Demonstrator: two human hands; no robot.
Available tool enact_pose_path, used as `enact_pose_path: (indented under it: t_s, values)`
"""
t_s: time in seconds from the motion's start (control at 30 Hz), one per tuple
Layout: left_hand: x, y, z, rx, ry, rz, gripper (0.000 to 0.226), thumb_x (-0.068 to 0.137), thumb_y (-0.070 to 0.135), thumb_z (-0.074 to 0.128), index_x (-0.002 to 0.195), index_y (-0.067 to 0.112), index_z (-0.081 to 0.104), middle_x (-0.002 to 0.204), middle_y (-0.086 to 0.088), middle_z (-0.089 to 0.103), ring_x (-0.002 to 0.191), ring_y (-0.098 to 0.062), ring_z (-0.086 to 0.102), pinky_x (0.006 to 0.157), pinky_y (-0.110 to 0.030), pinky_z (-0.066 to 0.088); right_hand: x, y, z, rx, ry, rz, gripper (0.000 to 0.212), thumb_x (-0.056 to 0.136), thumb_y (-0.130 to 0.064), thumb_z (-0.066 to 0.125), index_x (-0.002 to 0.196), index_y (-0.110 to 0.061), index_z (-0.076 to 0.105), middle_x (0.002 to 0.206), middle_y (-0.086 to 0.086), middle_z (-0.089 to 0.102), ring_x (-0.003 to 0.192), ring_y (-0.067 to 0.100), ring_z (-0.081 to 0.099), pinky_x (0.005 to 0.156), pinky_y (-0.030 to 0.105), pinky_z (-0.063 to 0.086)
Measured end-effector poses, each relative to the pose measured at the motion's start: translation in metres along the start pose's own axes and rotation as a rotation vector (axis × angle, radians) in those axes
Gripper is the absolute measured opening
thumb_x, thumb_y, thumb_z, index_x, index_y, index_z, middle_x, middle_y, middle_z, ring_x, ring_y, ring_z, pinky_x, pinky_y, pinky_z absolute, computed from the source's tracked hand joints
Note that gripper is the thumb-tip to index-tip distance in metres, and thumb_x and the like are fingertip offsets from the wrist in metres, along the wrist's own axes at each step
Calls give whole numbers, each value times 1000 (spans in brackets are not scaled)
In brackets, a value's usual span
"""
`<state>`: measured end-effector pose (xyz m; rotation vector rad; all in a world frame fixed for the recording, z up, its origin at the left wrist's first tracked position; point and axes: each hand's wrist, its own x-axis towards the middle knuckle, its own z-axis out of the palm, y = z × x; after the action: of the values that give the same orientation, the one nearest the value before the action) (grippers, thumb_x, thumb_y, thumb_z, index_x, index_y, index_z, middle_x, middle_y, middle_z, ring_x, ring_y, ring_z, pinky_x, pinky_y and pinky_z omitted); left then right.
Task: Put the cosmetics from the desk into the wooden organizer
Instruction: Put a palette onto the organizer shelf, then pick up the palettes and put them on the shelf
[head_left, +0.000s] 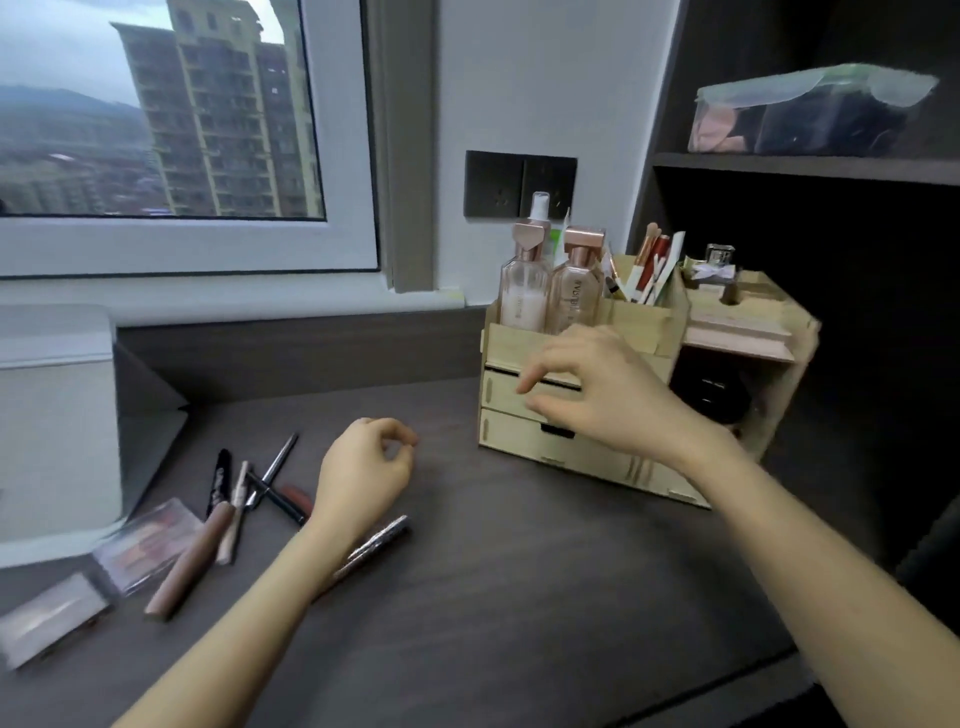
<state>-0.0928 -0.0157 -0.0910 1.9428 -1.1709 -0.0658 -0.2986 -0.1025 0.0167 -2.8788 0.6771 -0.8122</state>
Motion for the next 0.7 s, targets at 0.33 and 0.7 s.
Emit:
enact_pose_path:
  t_s: [0.33,0.7]
  values:
    - [-52,-101,-108,96,247,-303,20,79,7,57,79,24,68,88,-3,71,85,-22,65,73,-32,48,18,-75,167,163,-343,-84,34,89,-30,56,122,-21,60,125,-2,60,117,19,49,102,30,33]
    - [-70,-162,-163,537,-52,-452,51,70,43,71,117,25,61,115,-5,63,109,-26,56,86,-33,45,26,-108,200,182,-270,-233,28,88,-37,57,111,-25,65,113,-9,62,107,17,47,94,28,31]
